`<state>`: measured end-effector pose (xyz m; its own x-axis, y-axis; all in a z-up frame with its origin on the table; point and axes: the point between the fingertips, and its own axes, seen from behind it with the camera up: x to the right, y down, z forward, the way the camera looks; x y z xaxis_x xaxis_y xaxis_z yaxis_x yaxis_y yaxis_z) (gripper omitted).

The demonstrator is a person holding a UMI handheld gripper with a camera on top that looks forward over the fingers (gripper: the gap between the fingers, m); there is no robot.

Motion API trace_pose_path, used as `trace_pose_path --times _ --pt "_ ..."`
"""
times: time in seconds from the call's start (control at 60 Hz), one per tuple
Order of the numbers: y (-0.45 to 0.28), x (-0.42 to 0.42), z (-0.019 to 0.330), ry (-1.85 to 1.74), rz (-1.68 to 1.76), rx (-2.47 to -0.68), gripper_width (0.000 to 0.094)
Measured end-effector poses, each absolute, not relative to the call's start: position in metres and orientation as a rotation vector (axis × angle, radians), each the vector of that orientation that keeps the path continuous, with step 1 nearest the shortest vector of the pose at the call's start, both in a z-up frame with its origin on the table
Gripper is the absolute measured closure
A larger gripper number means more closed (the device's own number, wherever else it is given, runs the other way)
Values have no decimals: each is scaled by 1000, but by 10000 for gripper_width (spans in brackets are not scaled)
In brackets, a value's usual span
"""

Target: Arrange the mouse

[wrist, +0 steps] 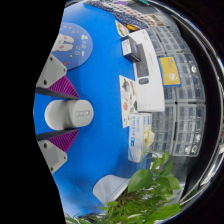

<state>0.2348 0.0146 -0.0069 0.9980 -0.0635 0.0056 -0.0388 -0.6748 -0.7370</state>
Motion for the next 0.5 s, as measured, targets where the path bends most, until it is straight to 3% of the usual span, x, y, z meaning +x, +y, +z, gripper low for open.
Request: trace_pose_path --times 0.15,0.167,0.35,0.417,0.5 --pt "14 233 -8 49 -39 -2307 443" --pt "14 233 -9 45 -39 -2305 491" --pt "12 233 -10 70 -45 -2364 608" --pt "10 235 0 107 -65 -2375 609" --pt "17 239 41 135 -99 -2315 608"
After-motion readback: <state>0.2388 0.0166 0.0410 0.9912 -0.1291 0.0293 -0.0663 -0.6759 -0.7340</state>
